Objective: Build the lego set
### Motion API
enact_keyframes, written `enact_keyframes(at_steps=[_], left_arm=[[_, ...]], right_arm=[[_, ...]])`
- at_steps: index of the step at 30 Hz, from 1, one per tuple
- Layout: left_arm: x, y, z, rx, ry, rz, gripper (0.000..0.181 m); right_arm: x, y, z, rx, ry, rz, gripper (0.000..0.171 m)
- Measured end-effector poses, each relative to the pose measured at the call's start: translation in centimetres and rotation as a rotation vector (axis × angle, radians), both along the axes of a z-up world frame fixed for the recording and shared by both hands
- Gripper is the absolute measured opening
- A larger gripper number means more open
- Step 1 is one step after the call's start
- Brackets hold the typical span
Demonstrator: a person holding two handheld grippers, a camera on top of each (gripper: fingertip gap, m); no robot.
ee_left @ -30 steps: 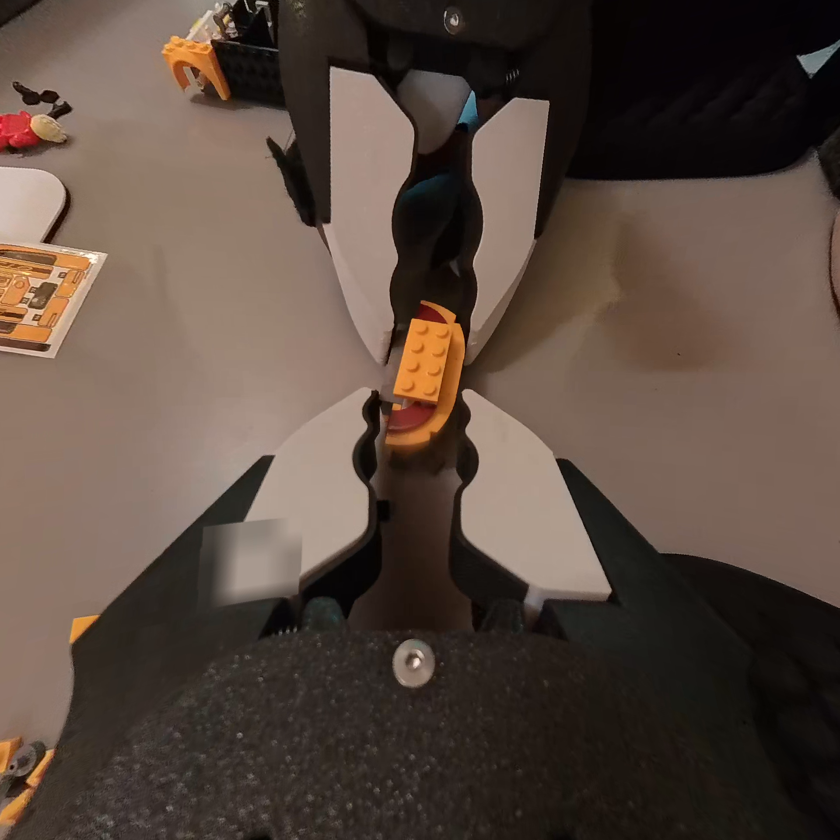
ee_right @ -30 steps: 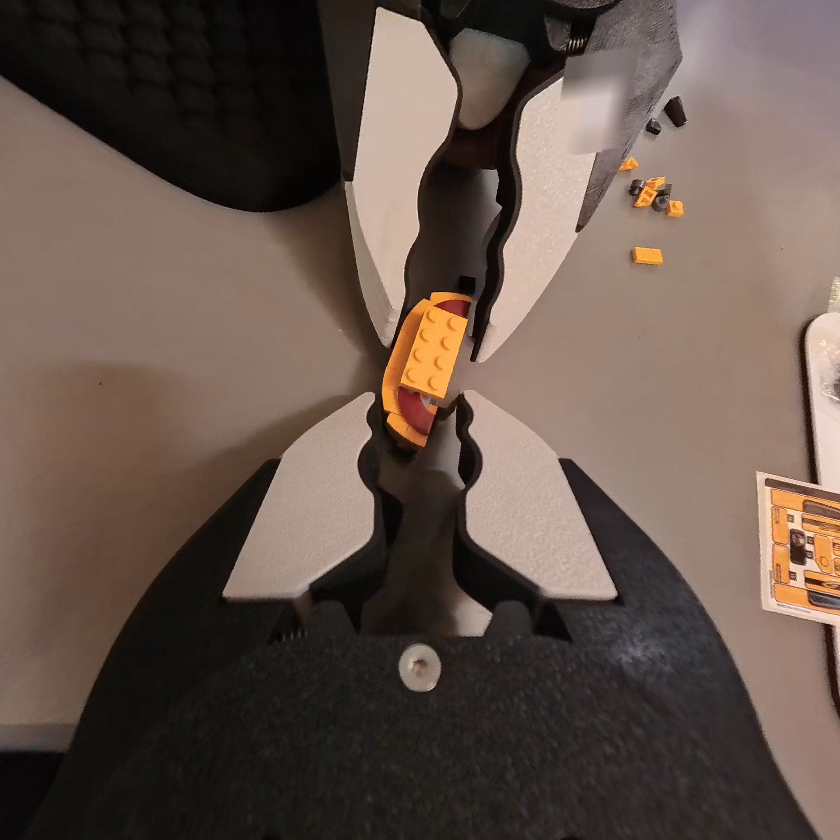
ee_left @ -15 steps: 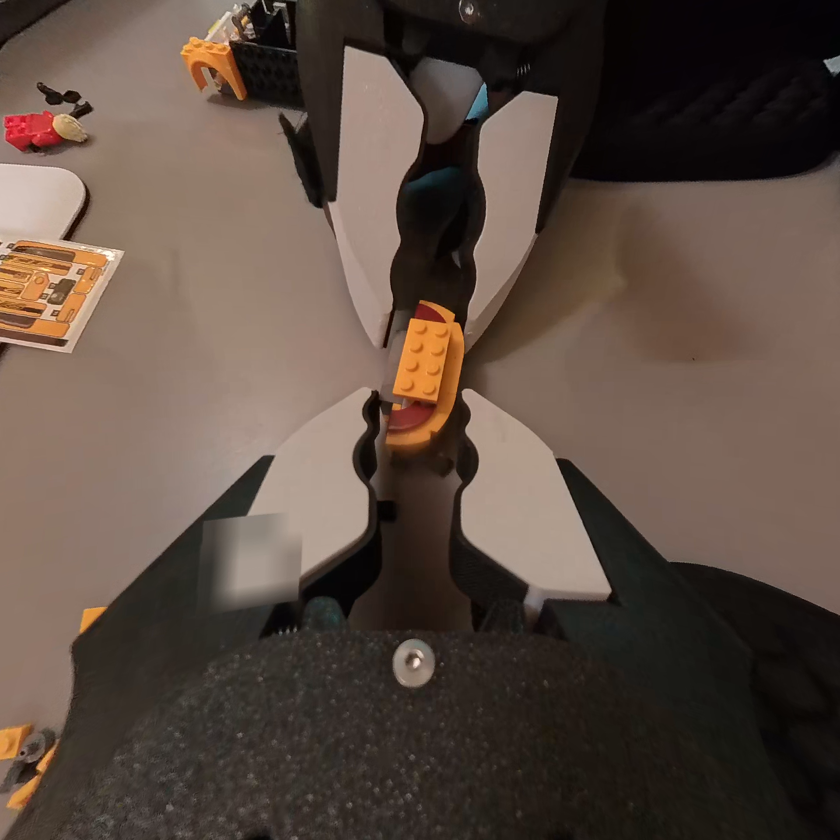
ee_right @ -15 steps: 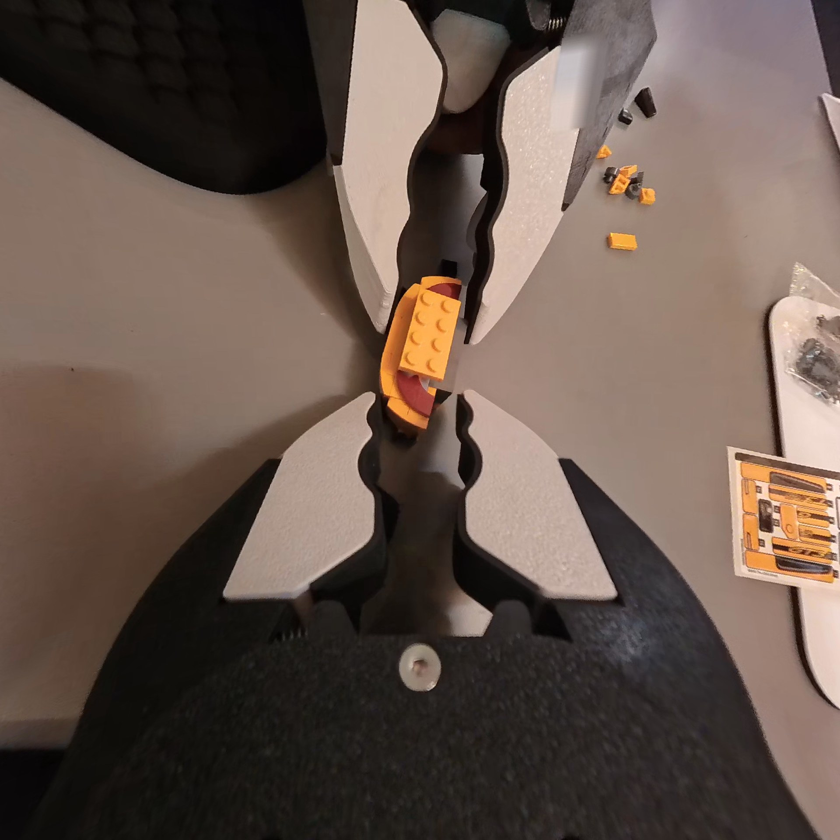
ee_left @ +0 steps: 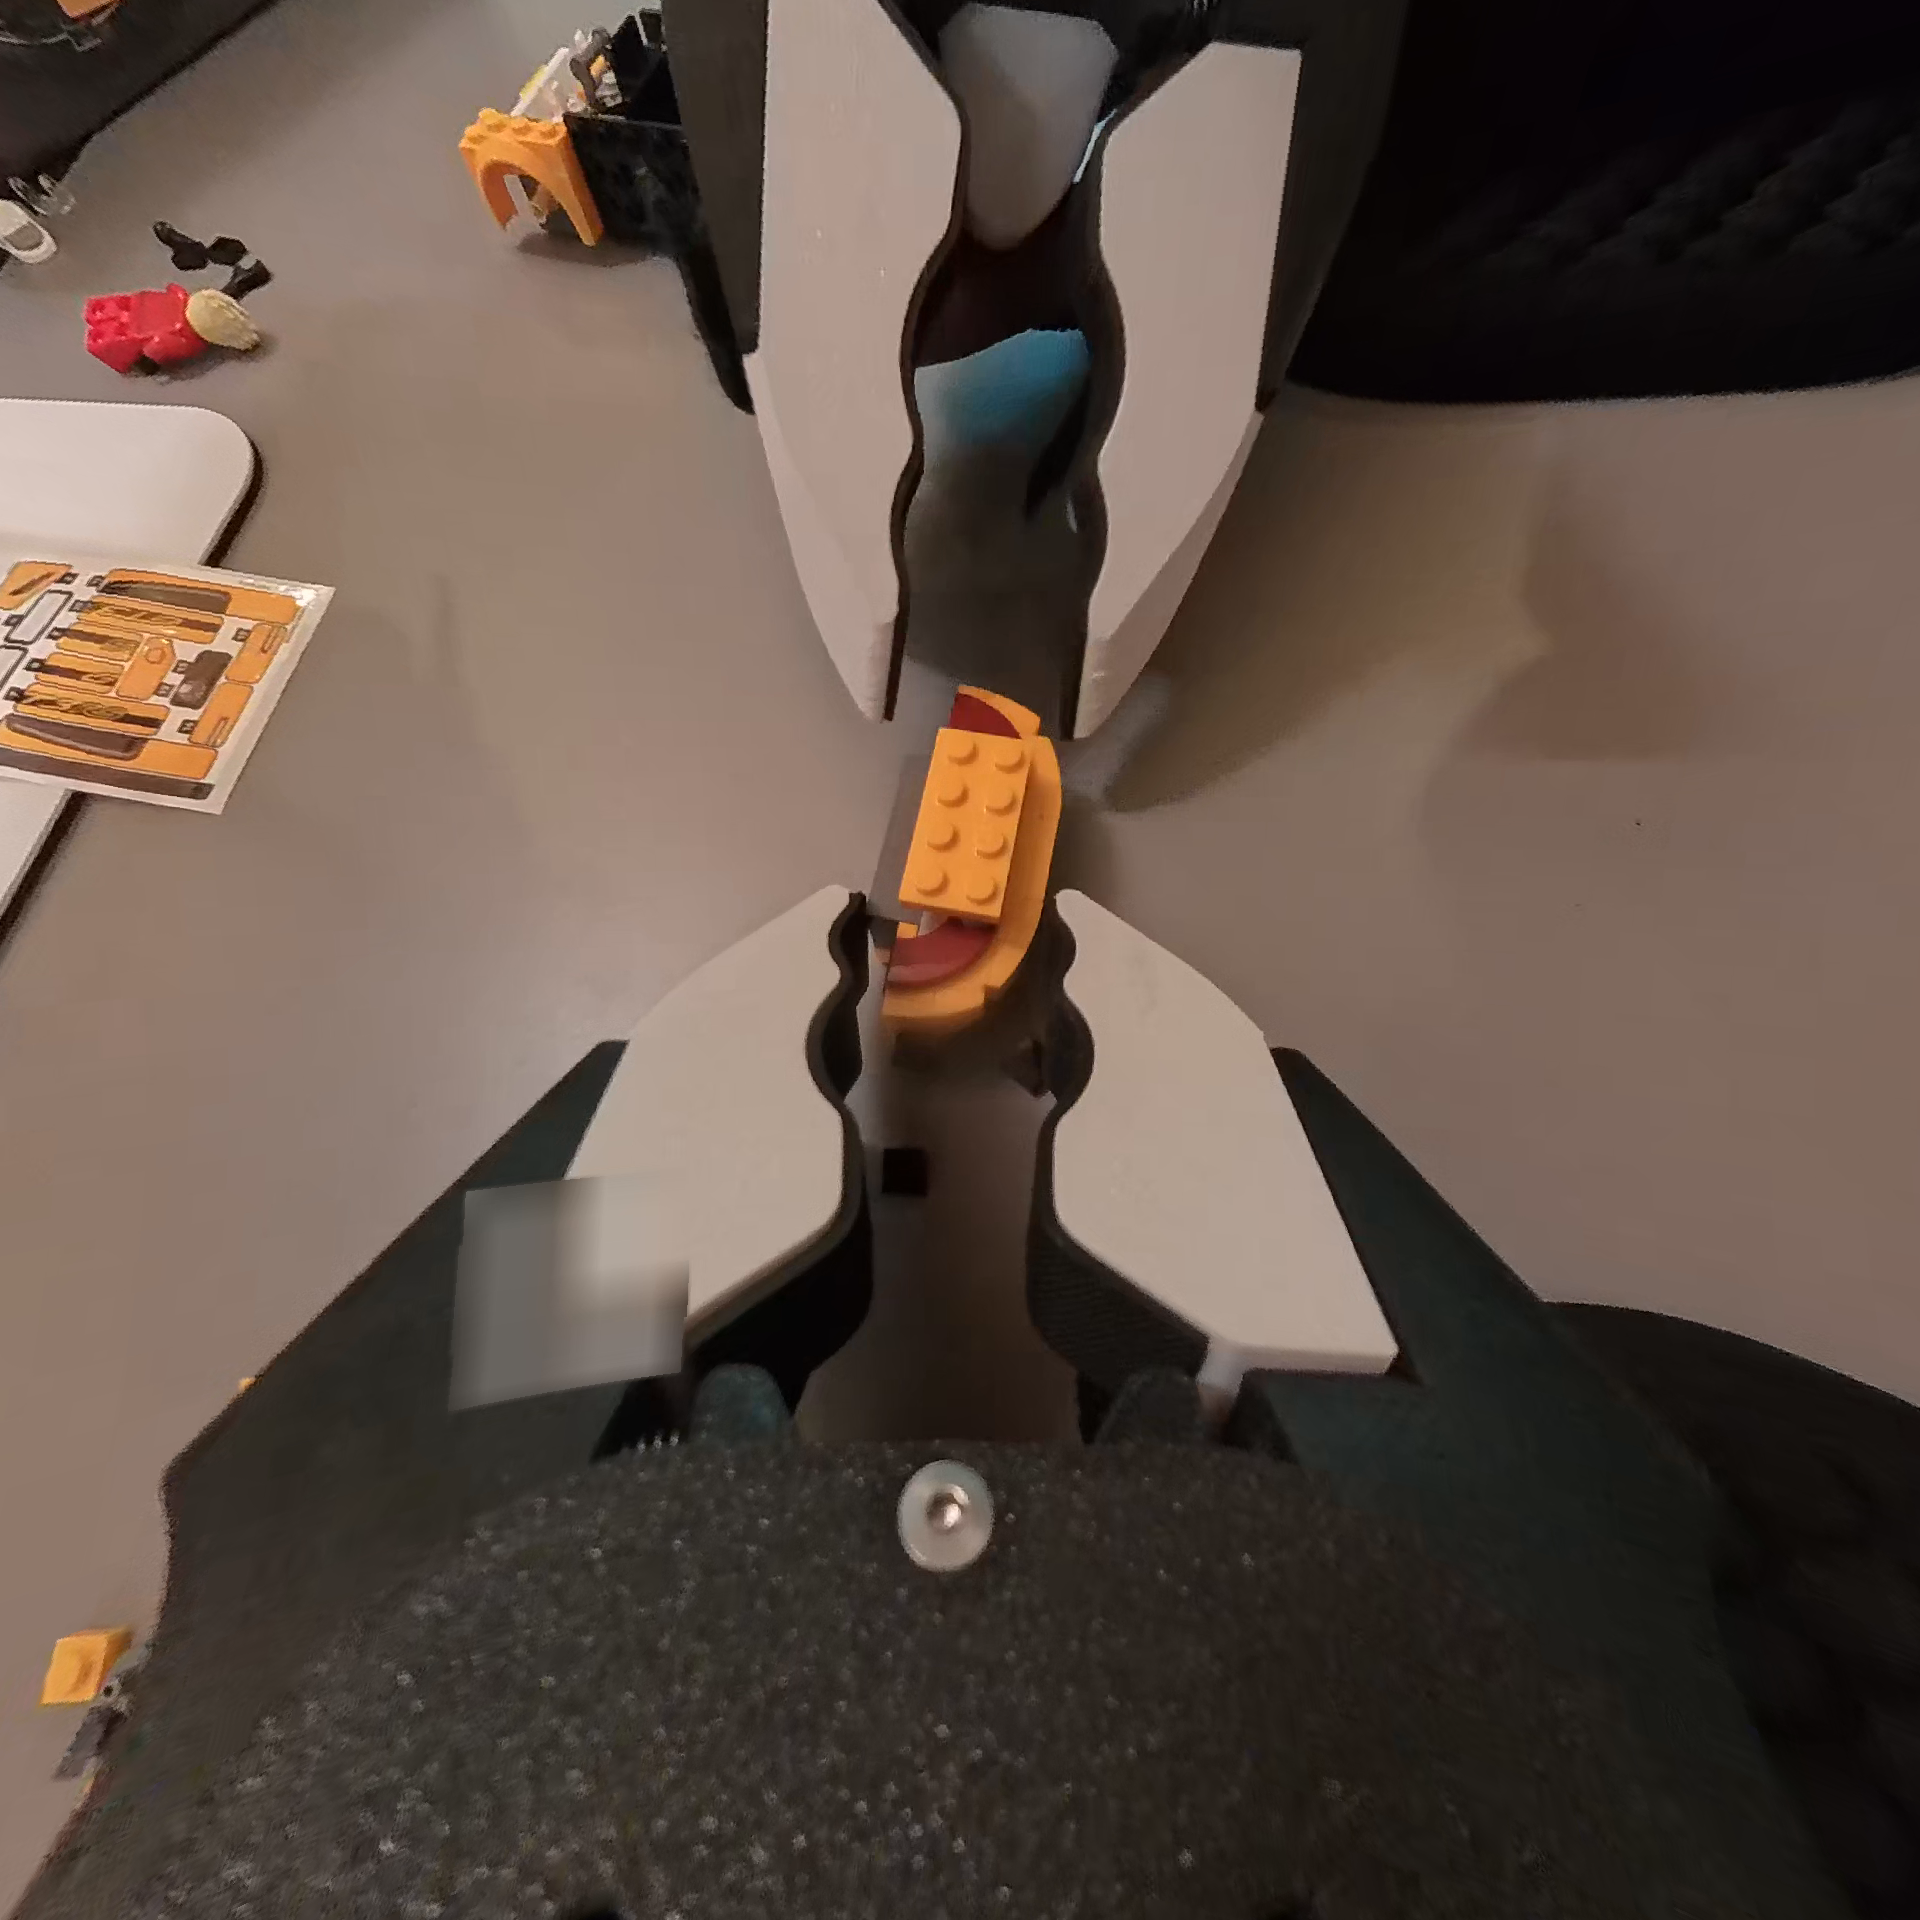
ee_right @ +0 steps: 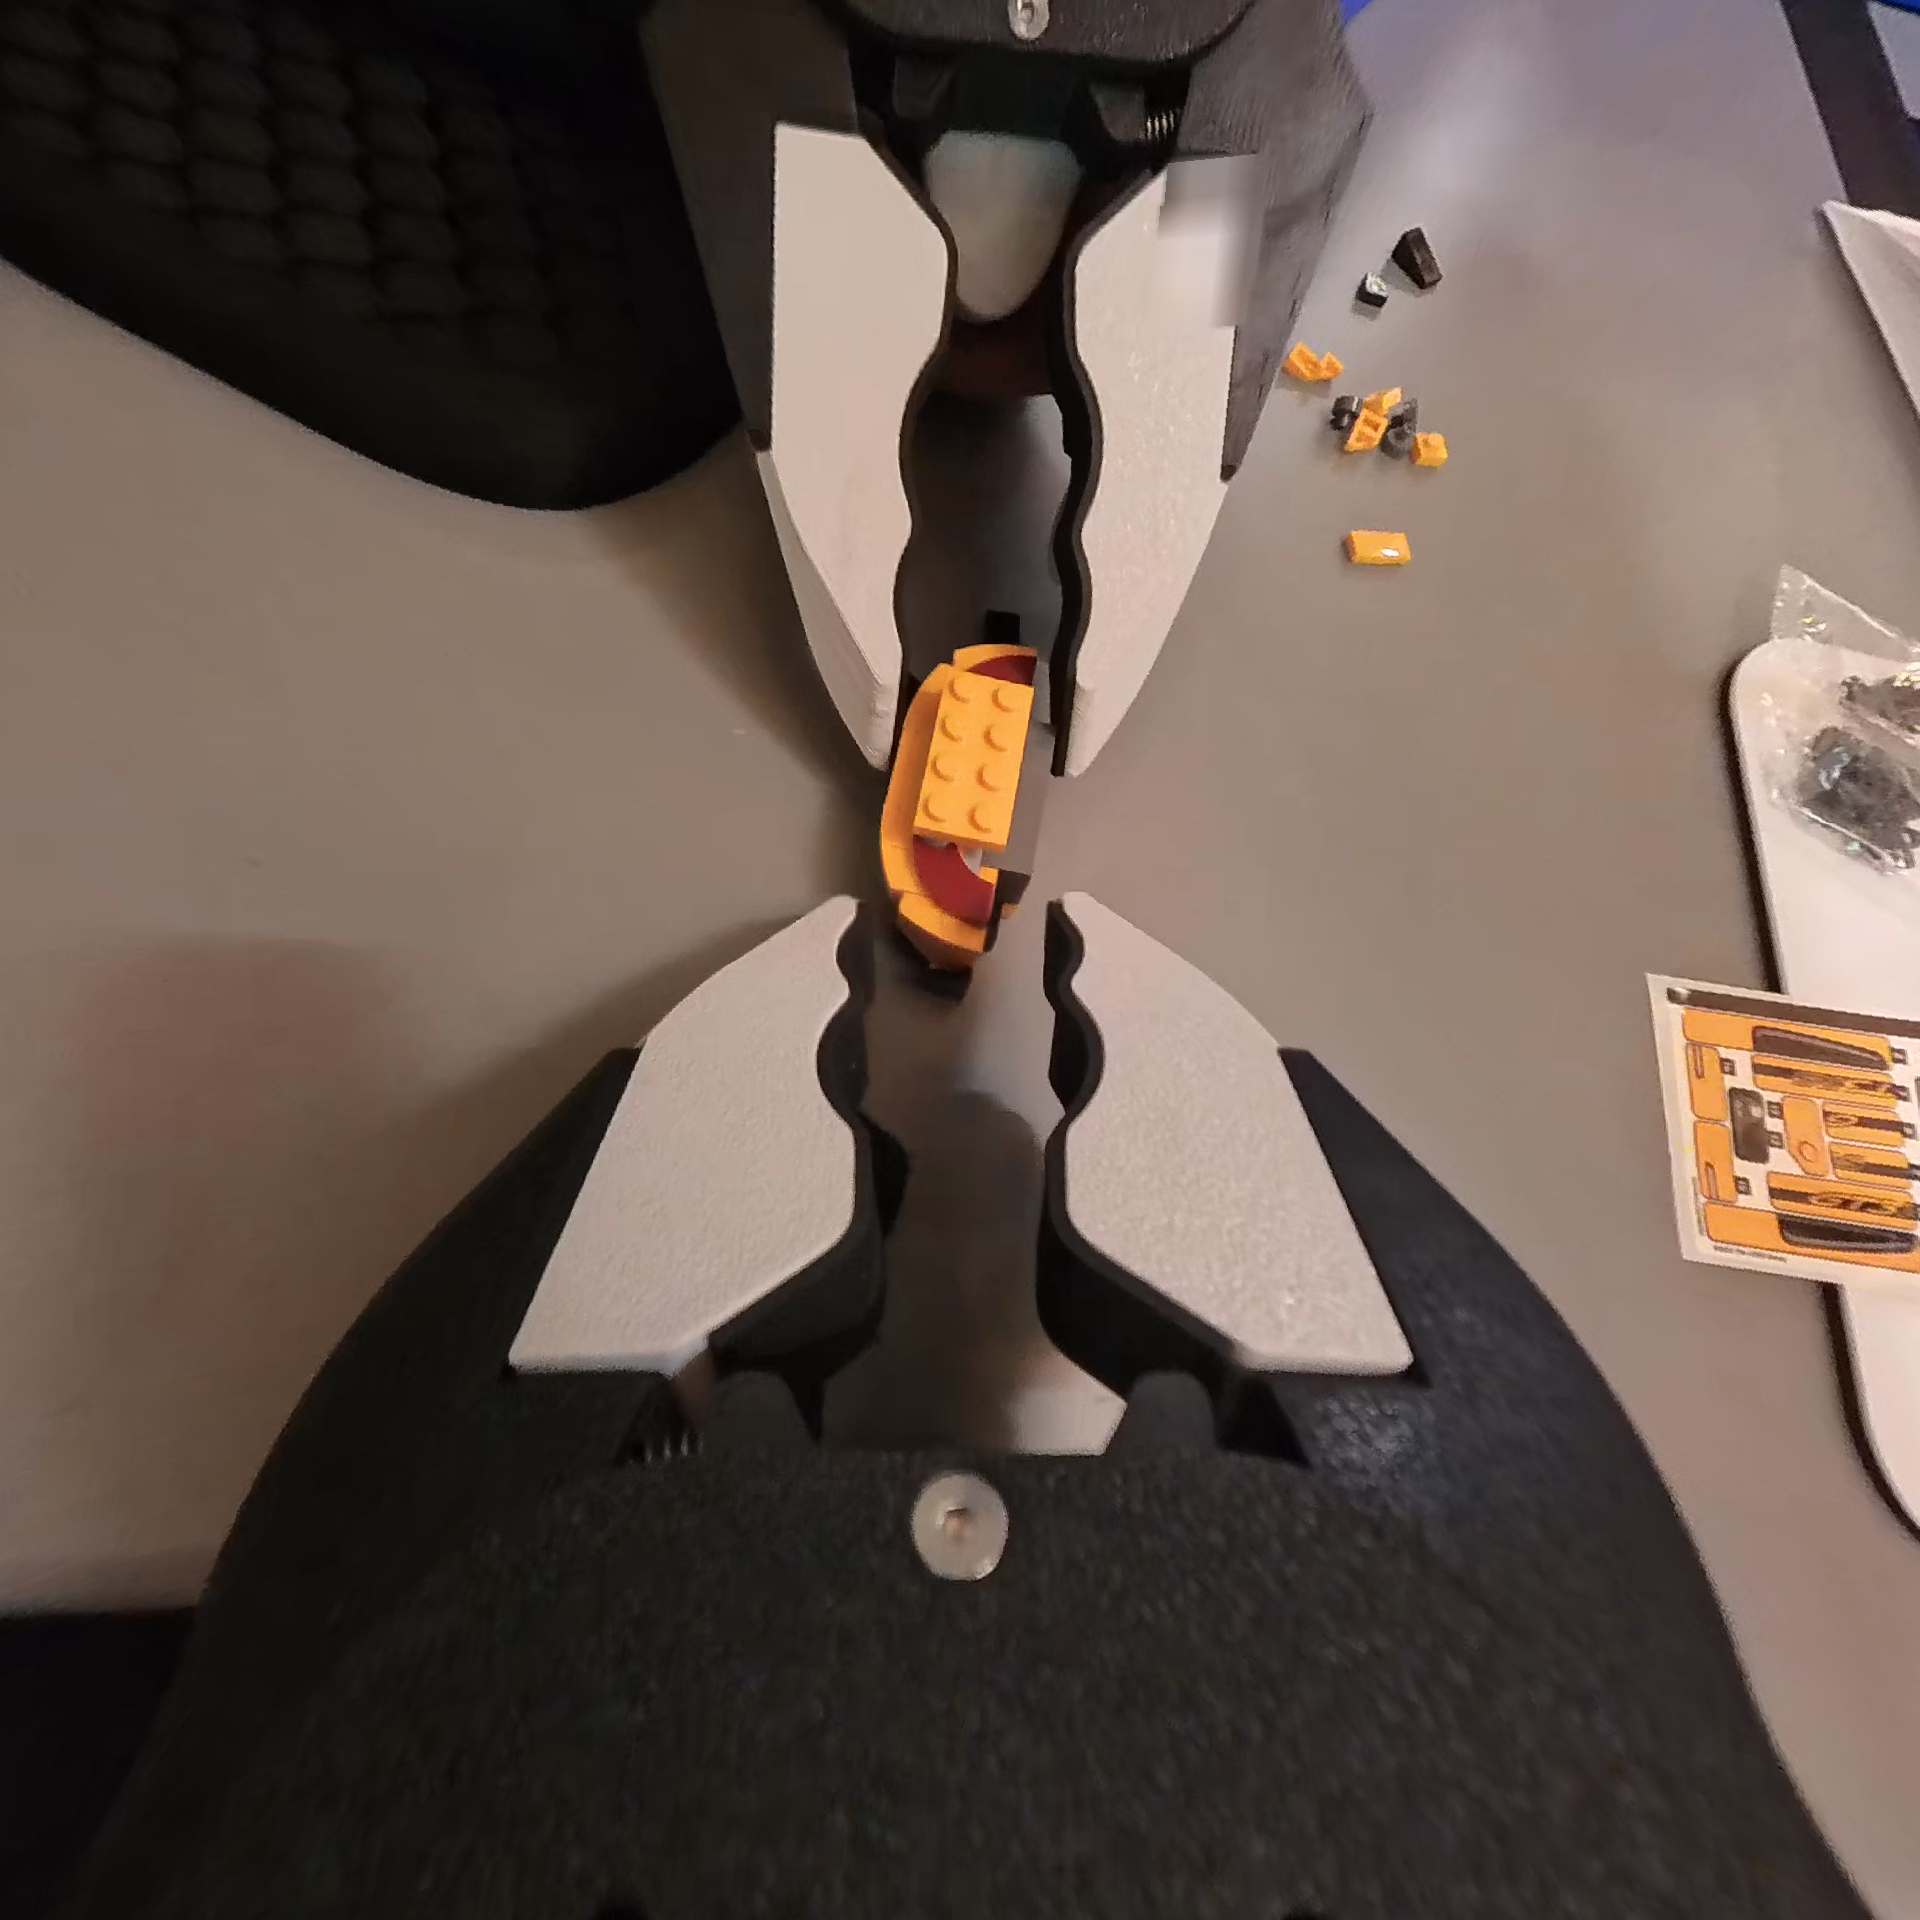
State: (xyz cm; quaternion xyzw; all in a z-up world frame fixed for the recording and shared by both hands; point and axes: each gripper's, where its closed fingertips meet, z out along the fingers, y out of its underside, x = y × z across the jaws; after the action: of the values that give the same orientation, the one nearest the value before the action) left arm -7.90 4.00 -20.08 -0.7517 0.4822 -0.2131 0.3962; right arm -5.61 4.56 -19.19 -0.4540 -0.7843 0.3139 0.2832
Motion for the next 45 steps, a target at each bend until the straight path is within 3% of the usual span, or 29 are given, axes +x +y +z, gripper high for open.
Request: enact_keyframes(at_steps=[6,11,28,32,37,45], left_arm=[[0.0,0.1,-0.1,0.004,0.009,0.003,0.032],[-0.1,0.1,0.0,0.003,-0.001,0.006,0.033],[-2.1,2.0,1.8,0.077,-0.055,0.129,0.026],[-3.3,2.9,2.4,0.053,-0.098,0.212,0.021],[-5.0,4.1,5.2,0.154,-0.219,0.326,0.001],[-10.2,5.7,8.9,0.318,-0.332,0.623,0.000]], right_arm=[[-0.4,-0.3,-0.3,-0.013,-0.007,-0.008,0.031],[-0.3,-0.1,-0.5,-0.015,-0.015,-0.016,0.020],[0.4,1.6,-0.5,0.002,-0.025,-0.065,0.022],[-0.1,1.2,1.1,-0.011,0.034,-0.071,0.030],[-1.3,2.1,4.4,-0.012,0.206,-0.144,0.032],[-2.9,-0.2,5.7,-0.021,0.274,-0.140,0.033]])
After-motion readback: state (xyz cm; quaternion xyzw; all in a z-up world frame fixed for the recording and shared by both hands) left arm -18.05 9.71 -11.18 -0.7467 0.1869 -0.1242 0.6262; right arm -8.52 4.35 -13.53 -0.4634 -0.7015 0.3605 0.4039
